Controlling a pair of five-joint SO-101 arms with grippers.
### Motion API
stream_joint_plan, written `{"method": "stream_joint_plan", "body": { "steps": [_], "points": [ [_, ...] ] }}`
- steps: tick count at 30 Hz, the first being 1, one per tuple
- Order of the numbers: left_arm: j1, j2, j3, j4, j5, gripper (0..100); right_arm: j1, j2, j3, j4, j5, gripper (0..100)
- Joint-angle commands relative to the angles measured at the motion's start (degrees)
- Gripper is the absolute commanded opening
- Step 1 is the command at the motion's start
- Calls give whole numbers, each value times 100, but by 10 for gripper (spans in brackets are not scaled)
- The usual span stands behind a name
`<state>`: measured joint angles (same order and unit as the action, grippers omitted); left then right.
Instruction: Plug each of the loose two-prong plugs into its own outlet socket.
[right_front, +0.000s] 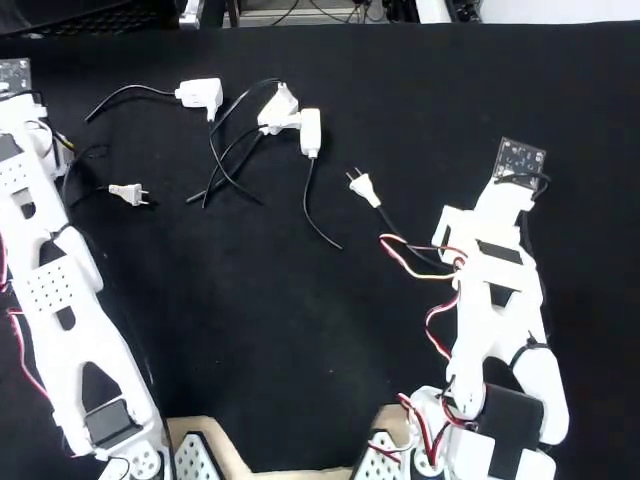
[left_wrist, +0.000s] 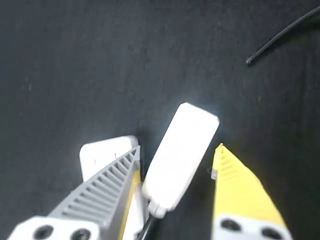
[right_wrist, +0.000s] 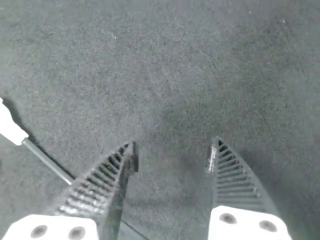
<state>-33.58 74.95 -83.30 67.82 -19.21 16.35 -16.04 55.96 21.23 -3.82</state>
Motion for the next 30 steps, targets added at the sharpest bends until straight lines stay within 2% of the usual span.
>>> {"method": "stream_joint_plan", "body": {
  "steps": [1,7,12,15,18,24,30],
  "points": [
    [119,-18,-84,-325,-18,231,-88,-48,-110,-79,-26,234],
    [198,123,-84,-176,18,216,-185,-48,-110,-79,-26,234],
    [295,88,-101,264,-9,18,-185,-48,-110,-79,-26,234],
    [409,88,-567,844,-9,62,-185,-48,-119,-79,-26,234],
    [576,88,-1297,1776,-18,26,-185,-48,-119,-79,-26,234],
    [892,-967,-1209,3262,-18,29,-185,-48,-119,-79,-26,234],
    [760,-1960,-1138,3314,-9,29,-185,-48,-119,-79,-26,234]
  ]
}}
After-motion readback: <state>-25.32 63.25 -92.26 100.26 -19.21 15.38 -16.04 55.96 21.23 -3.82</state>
